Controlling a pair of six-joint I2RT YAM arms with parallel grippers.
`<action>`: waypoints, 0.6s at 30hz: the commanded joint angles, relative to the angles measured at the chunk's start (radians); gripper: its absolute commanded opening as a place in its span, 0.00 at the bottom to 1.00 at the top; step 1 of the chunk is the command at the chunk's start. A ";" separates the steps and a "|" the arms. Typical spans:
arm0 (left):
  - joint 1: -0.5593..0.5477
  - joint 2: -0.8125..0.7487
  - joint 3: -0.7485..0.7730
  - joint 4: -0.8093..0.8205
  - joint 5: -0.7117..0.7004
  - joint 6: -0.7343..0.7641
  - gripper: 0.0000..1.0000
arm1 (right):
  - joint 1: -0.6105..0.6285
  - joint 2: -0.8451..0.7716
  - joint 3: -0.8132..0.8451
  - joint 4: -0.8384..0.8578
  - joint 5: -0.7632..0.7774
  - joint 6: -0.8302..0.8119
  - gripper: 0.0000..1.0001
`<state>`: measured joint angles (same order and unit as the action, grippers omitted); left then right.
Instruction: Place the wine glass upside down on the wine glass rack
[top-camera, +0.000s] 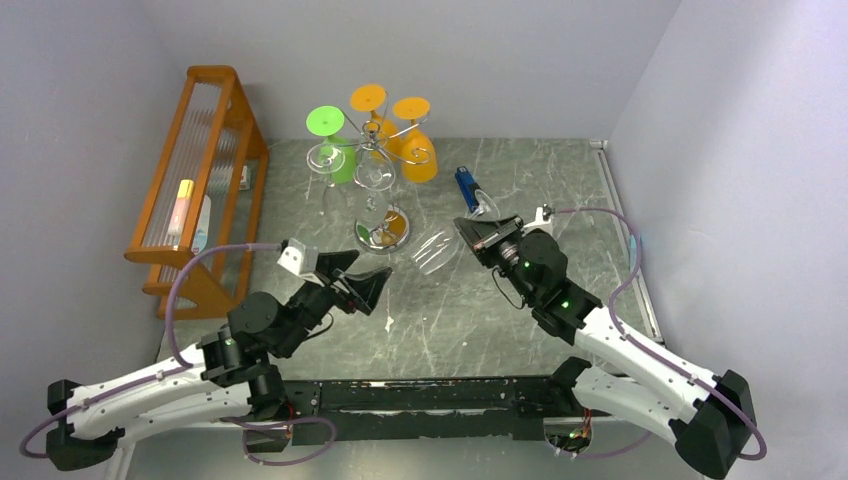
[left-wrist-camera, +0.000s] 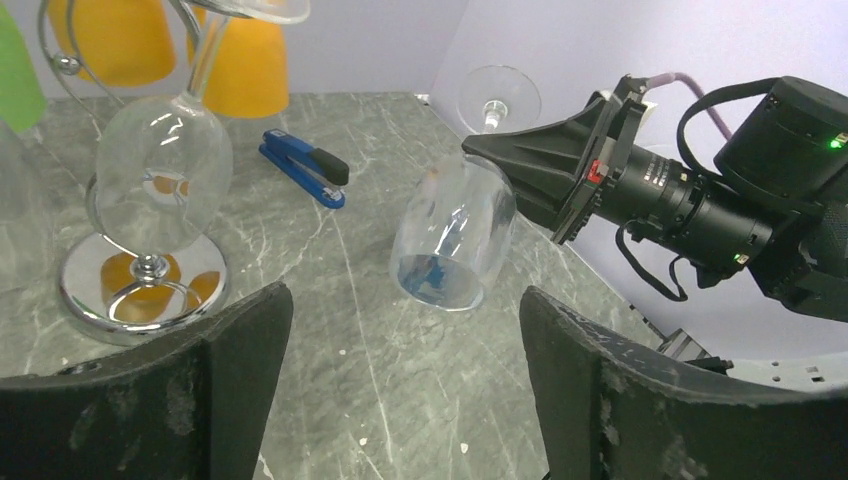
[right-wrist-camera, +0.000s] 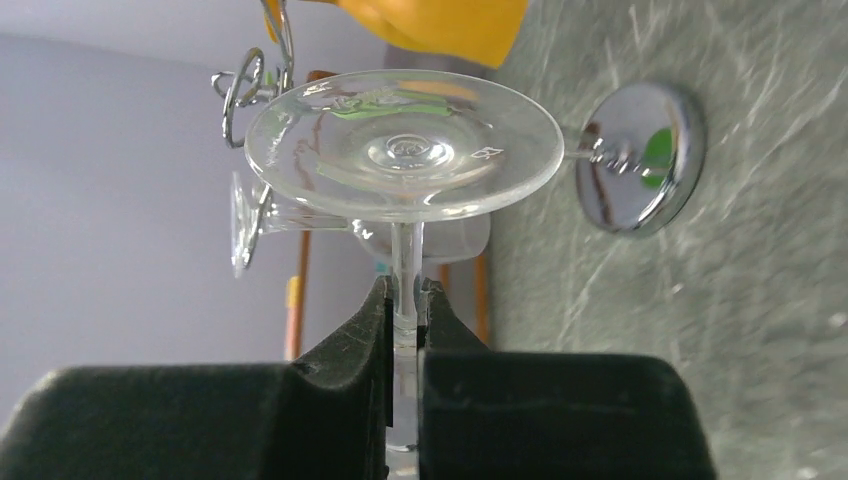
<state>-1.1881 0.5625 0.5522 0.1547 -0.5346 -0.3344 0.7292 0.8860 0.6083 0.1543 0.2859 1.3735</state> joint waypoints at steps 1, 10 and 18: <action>-0.004 -0.038 0.101 -0.209 -0.027 0.004 0.91 | -0.031 -0.041 -0.014 0.135 0.009 -0.358 0.00; -0.004 0.114 0.385 -0.422 -0.135 0.076 0.95 | -0.142 -0.030 -0.007 0.289 -0.143 -0.681 0.00; -0.004 0.297 0.628 -0.673 -0.276 -0.032 0.96 | -0.200 0.100 0.102 0.347 -0.317 -0.919 0.00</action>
<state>-1.1885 0.7994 1.0828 -0.3313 -0.7105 -0.3149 0.5503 0.9337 0.6281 0.4023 0.0853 0.6254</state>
